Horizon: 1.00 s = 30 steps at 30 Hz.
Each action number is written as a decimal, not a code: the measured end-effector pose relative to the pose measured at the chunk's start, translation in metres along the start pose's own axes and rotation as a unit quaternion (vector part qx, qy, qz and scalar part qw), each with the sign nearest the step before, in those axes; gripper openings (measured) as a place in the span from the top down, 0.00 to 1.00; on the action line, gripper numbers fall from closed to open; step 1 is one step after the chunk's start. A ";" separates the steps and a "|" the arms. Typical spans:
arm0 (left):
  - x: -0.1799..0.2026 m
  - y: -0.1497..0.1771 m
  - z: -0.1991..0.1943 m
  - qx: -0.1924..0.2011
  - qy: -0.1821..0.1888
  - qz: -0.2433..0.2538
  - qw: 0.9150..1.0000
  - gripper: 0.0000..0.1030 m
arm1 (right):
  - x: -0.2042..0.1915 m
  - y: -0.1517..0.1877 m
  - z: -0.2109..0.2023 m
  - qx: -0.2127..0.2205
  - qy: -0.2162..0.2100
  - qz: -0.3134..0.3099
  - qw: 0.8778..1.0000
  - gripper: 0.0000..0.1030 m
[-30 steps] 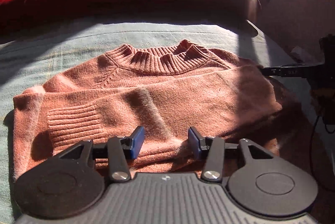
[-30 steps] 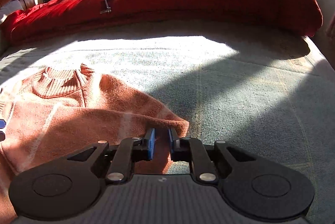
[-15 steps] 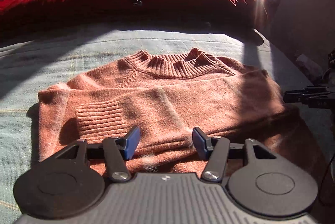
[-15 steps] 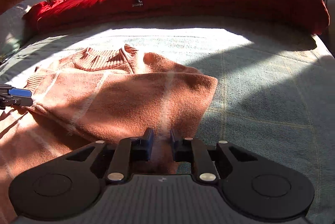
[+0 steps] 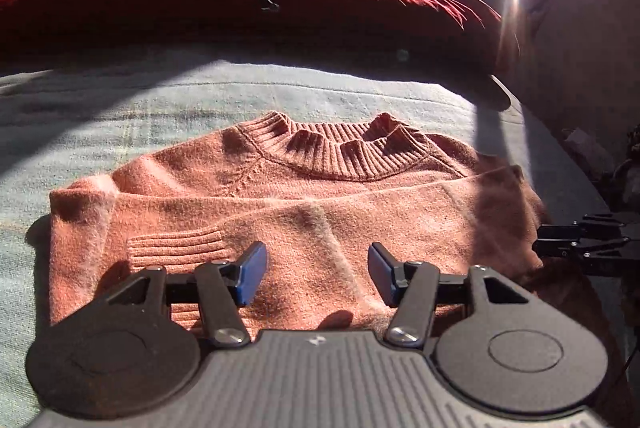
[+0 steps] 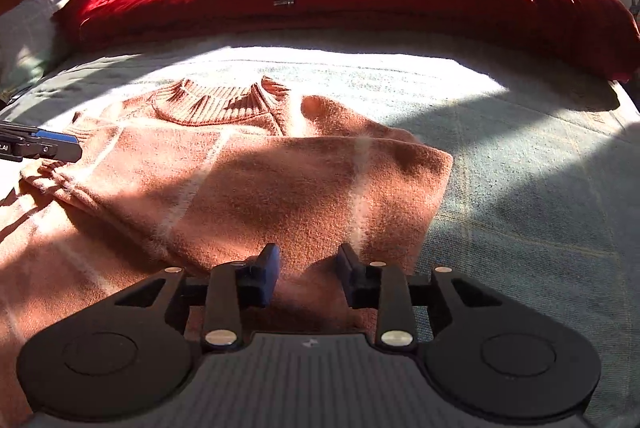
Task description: Fold clothes
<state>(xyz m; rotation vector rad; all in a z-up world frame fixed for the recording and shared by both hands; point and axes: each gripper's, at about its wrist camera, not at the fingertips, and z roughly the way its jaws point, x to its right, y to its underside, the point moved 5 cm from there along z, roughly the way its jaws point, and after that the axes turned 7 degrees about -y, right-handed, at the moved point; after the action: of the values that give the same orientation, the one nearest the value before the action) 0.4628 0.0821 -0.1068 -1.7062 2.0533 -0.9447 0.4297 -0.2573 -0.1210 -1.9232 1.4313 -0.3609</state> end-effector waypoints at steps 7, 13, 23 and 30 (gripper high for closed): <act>-0.043 0.009 -0.012 0.008 -0.020 -0.043 0.999 0.45 | 0.003 0.003 -0.001 0.006 -0.005 0.007 1.000 0.60; -0.032 0.006 -0.030 0.022 -0.033 -0.025 0.999 0.44 | 0.003 0.000 -0.001 0.007 -0.001 0.015 1.000 0.59; -0.003 0.028 -0.036 -0.013 -0.050 0.035 0.998 0.38 | -0.012 0.002 -0.006 0.006 0.011 -0.009 1.000 0.48; 0.003 0.067 -0.095 -0.051 -0.070 0.034 0.996 0.37 | -0.019 0.012 -0.036 0.017 0.013 -0.004 1.000 0.44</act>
<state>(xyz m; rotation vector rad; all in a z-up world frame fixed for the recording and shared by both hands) 0.3536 0.1120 -0.0802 -1.6886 2.0839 -0.6904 0.3927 -0.2545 -0.0997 -1.9045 1.4265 -0.4122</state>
